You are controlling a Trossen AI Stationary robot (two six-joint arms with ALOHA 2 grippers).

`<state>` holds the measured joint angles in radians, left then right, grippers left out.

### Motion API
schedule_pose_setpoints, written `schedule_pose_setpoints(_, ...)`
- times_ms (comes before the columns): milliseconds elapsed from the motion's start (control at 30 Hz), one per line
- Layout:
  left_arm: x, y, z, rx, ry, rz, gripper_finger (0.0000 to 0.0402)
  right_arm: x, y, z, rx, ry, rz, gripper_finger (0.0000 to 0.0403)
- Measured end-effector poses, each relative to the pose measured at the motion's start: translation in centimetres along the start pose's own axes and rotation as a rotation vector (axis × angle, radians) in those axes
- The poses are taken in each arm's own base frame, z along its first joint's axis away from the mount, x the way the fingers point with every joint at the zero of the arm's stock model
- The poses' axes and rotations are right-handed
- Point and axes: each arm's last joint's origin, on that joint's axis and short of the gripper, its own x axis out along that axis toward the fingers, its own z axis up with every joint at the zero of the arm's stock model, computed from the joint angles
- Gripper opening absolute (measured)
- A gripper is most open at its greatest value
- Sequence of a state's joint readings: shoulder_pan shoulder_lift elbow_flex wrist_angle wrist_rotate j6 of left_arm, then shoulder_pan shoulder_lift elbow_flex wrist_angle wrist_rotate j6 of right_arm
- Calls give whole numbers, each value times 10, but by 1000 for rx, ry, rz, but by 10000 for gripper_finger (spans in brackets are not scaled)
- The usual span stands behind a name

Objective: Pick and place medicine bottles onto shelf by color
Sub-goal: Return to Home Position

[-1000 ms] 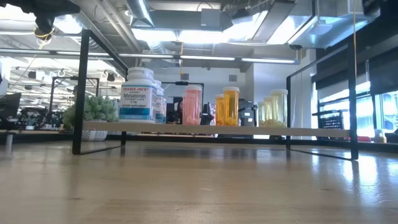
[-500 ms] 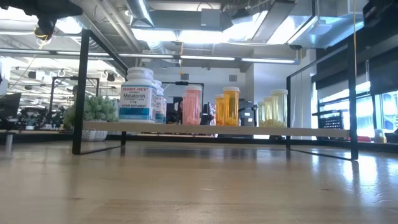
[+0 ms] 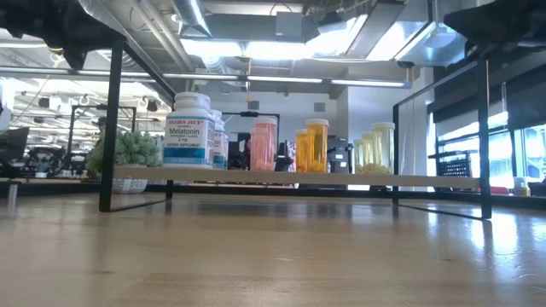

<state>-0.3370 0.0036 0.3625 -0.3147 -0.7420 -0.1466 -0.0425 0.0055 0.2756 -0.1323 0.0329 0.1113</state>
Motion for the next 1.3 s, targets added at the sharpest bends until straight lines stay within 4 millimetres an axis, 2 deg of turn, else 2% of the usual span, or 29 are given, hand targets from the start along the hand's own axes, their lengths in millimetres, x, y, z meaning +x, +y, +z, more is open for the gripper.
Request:
schedule_pose_setpoints(167, 6, -3, -17, 22, 24, 4, 1, 10, -2, -29, -15, -22, 30, 0)
schedule_pose_setpoints(367, 10, -5, -29, 30, 31, 5, 1, 16, -5, -63, -43, -27, 38, 0)
schedule_pose_setpoints(833, 23, -10, -80, 56, 35, -19, 1, 16, -5, -65, -67, 7, 72, 4)
schedule_pose_setpoints(1033, 24, -13, -82, 154, -23, -99, 2, 16, -4, -65, -63, 10, 88, 13)
schedule_pose_setpoints(1300, 24, -13, -82, 156, -21, -109, 1, 16, -4, -65, -63, 10, 87, 15)
